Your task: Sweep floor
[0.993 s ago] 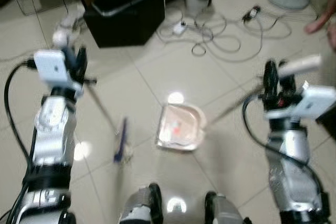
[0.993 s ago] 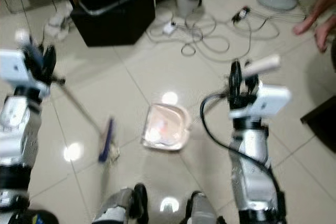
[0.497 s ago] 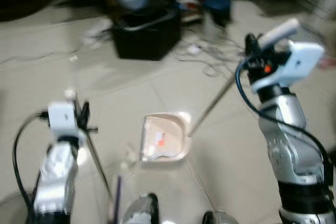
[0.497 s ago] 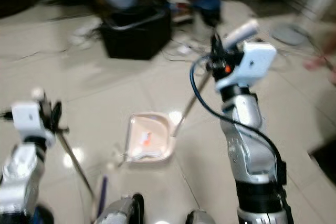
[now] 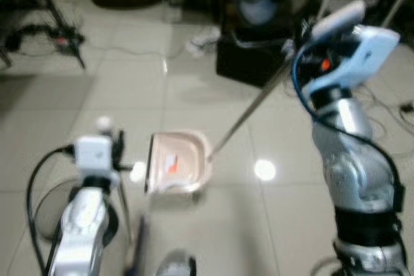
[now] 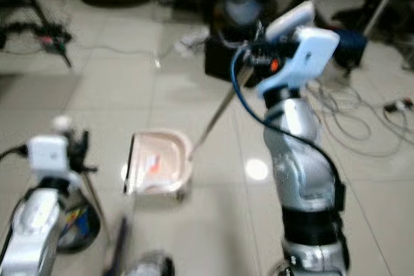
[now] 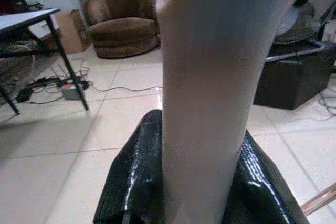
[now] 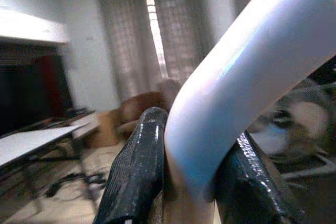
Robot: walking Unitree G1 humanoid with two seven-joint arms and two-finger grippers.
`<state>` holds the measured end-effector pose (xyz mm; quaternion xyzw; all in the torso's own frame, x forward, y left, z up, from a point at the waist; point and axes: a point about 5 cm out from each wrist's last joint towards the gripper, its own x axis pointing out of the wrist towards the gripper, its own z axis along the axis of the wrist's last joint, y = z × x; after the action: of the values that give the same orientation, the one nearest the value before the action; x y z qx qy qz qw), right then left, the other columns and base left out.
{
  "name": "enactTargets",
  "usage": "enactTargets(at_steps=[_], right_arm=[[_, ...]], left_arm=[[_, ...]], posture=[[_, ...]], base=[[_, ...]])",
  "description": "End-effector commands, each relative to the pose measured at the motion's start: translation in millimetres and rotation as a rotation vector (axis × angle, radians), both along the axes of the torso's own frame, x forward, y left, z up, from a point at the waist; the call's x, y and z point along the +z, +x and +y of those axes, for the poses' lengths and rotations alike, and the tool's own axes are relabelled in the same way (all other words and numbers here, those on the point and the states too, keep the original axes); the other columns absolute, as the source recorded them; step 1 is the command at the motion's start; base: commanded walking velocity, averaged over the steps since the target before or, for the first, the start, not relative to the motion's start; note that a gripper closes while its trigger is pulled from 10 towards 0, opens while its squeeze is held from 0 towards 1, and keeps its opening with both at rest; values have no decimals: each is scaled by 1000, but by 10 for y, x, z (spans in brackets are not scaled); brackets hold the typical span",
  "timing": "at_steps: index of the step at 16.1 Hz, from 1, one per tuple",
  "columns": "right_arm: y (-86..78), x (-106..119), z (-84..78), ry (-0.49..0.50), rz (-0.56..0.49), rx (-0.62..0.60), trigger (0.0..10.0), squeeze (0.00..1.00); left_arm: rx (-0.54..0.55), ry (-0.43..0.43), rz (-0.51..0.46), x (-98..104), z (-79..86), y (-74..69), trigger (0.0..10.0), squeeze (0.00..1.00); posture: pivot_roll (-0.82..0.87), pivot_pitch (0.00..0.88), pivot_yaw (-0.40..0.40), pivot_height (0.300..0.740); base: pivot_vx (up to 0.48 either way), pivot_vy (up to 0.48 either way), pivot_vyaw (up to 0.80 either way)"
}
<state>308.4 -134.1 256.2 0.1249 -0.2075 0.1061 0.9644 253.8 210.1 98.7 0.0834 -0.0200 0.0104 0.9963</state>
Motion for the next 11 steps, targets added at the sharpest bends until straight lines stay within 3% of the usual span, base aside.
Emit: enactTargets(at_steps=[1, 5, 11], right_arm=[[-8, 119, -42, 7, -43, -16, 10000, 0], [19, 164, -64, 38, -49, -39, 10000, 0], [54, 182, -189, 142, -49, -92, 10000, 0]], left_arm=[[-30, -2, -40, 101, -83, 25, 10000, 0], [-73, 7, -62, 203, -157, 44, 10000, 0], [-111, 11, -54, 188, -217, 23, 10000, 0]], posture=[[18, 35, 41, 740], [16, 32, 52, 740], [14, 16, 59, 740]], base=[[0, 0, 800], [0, 0, 800], [0, 0, 800]])
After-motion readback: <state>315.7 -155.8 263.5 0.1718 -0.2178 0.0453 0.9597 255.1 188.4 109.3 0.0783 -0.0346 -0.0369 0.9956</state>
